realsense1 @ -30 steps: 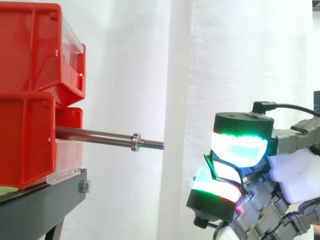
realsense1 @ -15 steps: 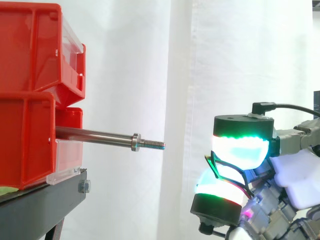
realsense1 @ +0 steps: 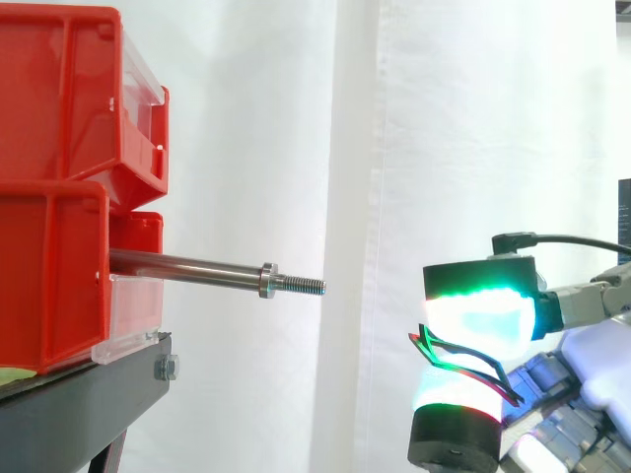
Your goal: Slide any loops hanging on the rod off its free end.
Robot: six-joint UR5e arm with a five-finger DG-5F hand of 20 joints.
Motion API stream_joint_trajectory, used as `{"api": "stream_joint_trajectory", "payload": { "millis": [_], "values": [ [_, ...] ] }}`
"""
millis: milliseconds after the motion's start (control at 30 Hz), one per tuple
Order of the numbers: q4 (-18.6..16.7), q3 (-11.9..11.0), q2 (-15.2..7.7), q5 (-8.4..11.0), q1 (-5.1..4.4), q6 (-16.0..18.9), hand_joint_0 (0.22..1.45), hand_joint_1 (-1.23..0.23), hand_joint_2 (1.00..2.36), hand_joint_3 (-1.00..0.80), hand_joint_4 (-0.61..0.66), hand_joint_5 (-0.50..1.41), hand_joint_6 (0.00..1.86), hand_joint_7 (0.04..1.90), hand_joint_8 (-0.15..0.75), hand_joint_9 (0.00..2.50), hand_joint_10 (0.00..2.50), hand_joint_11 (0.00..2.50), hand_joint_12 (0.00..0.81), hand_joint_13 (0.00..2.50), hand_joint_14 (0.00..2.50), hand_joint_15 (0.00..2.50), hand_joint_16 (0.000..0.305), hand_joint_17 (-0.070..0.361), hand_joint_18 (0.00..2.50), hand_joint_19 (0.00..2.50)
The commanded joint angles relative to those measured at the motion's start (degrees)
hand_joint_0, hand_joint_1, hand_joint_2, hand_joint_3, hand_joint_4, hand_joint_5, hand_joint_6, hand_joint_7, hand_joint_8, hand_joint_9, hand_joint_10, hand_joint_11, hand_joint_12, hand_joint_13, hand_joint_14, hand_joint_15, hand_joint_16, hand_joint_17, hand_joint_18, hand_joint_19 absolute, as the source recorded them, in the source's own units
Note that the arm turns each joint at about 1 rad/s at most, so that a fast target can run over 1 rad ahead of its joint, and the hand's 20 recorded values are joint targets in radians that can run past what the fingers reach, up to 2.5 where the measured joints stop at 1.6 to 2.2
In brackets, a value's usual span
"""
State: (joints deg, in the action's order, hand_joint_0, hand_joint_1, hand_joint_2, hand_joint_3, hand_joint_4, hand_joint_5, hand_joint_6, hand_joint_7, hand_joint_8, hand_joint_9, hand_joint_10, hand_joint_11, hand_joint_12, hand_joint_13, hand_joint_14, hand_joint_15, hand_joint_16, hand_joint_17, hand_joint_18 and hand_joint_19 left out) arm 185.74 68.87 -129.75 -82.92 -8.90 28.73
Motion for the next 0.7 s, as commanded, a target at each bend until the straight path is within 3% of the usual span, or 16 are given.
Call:
{"api": "stream_joint_trajectory", "payload": {
  "millis": [0, 667],
  "values": [
    [0.42, -0.06, 0.03, 0.22, -0.16, 1.42, 0.61, -0.63, 1.01, -0.26, 0.11, -0.13, 0.85, 0.96, 0.28, 0.99, 0.01, 0.38, 0.322, 0.58, 0.0, 0.14, 0.043, 0.097, 0.66, 0.37],
    [0.42, 0.03, 0.03, 0.39, -0.42, 1.33, 0.59, -0.57, 1.0, -0.44, 0.12, -0.12, 0.84, 0.98, 0.274, 0.95, 0.01, 0.32, 0.313, 0.57, 0.0, 0.13, 0.042, 0.095, 0.65, 0.37]
  ]
}}
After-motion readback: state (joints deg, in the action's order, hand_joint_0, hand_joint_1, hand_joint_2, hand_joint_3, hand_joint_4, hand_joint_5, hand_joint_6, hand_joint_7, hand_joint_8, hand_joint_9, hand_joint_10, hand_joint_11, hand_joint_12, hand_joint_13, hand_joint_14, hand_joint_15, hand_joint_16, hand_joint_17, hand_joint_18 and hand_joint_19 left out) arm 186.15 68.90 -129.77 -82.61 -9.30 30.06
